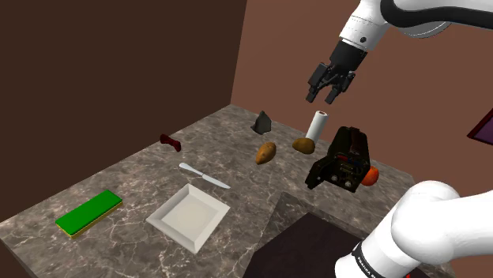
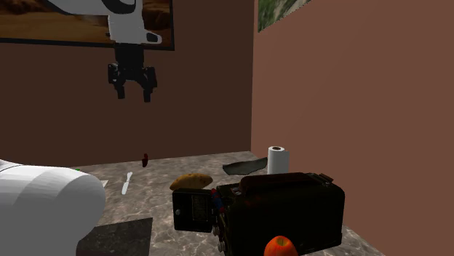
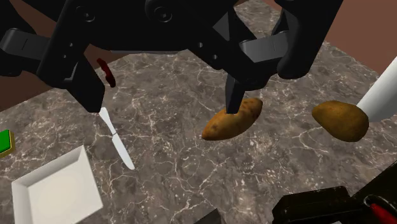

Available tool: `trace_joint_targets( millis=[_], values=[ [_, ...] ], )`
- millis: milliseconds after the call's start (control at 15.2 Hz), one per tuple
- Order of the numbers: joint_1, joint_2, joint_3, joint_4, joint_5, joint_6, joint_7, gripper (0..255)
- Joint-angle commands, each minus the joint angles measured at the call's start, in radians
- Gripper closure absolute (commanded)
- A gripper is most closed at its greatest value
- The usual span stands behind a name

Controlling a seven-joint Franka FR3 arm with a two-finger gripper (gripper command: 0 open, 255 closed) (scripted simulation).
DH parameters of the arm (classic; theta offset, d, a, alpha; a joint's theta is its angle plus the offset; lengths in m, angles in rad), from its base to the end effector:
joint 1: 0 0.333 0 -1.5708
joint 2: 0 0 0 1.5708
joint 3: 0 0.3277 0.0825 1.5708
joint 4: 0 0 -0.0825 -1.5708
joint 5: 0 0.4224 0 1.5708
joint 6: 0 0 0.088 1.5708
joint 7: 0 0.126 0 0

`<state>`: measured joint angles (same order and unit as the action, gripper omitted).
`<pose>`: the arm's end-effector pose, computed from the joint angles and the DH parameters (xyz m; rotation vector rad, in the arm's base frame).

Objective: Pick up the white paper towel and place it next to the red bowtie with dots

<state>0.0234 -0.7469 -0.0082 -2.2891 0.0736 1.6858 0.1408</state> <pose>0.3627 0.0132 0.6123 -3.0381 0.1932 -0.2087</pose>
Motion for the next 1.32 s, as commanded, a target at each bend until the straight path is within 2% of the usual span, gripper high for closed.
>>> trace_joint_targets(
  millis=[0, 660, 1254],
  values=[
    [0.000, 0.000, 0.000, 0.000, 0.000, 0.000, 0.000, 0],
    [-0.050, 0.168, -0.178, 0.005, -0.106, 0.136, -0.237, 0],
    [-0.077, 0.405, -0.331, 0.113, -0.136, 0.252, -0.451, 0]
  ],
)
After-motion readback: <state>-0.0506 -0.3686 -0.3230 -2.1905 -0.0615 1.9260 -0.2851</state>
